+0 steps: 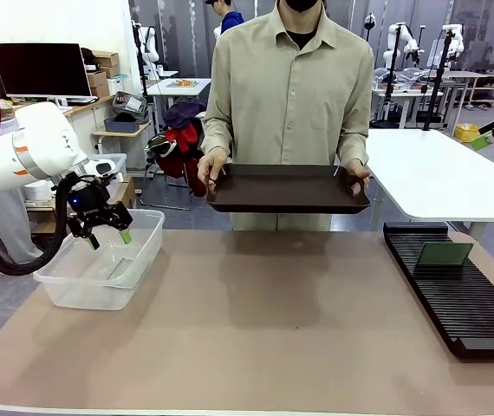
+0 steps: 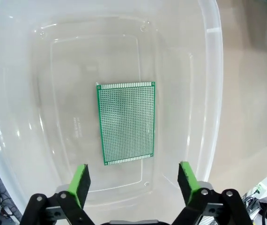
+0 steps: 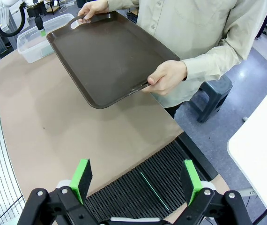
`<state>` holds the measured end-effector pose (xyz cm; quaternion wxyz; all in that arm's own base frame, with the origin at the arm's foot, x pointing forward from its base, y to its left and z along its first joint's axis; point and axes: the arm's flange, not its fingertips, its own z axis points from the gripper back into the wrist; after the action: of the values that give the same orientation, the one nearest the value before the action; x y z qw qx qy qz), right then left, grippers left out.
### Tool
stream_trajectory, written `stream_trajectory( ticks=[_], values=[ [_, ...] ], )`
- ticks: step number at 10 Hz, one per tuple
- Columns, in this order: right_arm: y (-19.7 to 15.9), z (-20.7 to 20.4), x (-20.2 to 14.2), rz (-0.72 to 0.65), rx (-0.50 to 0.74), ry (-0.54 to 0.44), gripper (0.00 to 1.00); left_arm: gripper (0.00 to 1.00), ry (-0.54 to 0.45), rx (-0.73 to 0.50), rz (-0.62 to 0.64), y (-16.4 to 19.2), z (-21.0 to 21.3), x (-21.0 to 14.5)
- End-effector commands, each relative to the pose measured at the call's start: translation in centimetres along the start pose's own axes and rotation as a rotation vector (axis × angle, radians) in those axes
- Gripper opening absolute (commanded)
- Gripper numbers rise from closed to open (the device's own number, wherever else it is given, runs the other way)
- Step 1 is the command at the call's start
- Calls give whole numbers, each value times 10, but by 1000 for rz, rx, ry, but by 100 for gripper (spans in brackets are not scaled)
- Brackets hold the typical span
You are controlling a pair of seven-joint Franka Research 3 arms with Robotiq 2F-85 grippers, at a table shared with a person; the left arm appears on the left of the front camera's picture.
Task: Sort PCBs into racks and boxes based on the side picked up.
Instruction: If the short side of the Blank PCB is picked up, insert it into the PCB Rack ; if the long side is picked up, place it in the Organizing box.
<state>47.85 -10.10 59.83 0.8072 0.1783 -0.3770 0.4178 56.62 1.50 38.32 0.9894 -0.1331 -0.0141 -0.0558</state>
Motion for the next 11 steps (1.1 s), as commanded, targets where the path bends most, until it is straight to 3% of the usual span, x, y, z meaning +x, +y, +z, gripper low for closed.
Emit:
stream_trajectory(
  ticks=[1,11],
  values=[
    [-1,-2,1,-1,0,4,100,100,-27,39,-45,-6,5,-9],
    [-1,-2,1,-1,0,4,100,100,-14,28,-37,-11,12,-2]
  ],
)
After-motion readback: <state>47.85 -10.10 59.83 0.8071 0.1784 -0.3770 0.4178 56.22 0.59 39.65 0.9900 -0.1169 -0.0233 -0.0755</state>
